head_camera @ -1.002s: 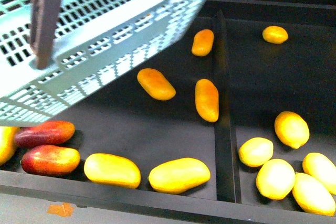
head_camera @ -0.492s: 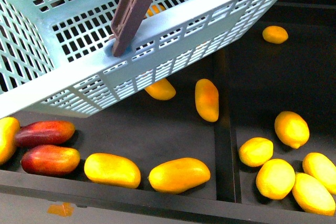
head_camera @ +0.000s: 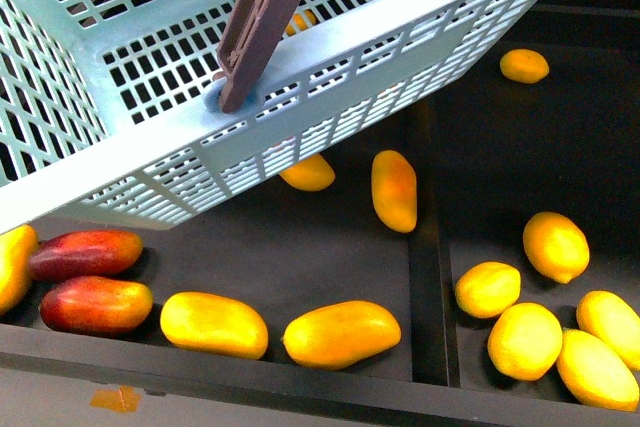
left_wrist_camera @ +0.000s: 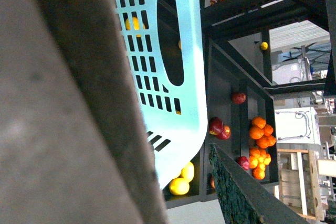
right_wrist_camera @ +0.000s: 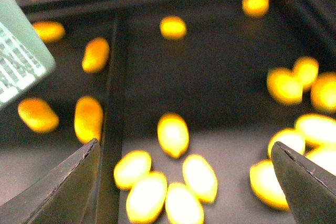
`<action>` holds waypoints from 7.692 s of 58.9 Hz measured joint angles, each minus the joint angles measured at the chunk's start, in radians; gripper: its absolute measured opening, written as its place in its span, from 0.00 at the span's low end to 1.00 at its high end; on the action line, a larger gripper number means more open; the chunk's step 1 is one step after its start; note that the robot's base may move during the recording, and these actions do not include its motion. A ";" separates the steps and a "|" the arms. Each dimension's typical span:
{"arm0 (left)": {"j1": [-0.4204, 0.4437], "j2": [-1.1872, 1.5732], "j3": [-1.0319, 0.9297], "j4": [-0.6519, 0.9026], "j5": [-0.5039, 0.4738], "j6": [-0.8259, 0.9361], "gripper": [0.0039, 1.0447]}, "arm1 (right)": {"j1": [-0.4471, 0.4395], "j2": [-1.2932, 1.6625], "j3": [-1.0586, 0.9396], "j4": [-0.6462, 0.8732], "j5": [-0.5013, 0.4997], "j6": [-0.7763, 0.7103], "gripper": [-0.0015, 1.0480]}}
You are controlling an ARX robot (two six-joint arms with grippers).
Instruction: Pick lemon and mango into basket
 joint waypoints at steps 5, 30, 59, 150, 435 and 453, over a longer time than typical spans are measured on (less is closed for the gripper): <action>0.000 0.000 0.000 0.000 0.000 0.000 0.27 | -0.054 0.111 0.000 0.080 -0.038 0.013 0.92; 0.000 -0.001 0.000 0.000 0.000 0.000 0.27 | -0.210 1.148 0.118 0.867 -0.179 -0.240 0.92; 0.000 -0.001 0.000 0.000 -0.001 0.001 0.27 | -0.111 1.918 0.461 0.978 -0.083 -0.306 0.92; 0.000 -0.001 0.000 0.000 0.000 0.001 0.27 | -0.050 2.181 0.820 0.811 -0.084 -0.207 0.61; 0.000 -0.001 0.000 0.000 0.001 -0.002 0.27 | 0.050 0.558 0.019 0.951 -0.120 -0.203 0.02; 0.000 -0.001 0.000 0.000 0.000 -0.001 0.27 | 0.020 0.426 -0.047 0.892 -0.130 -0.204 0.25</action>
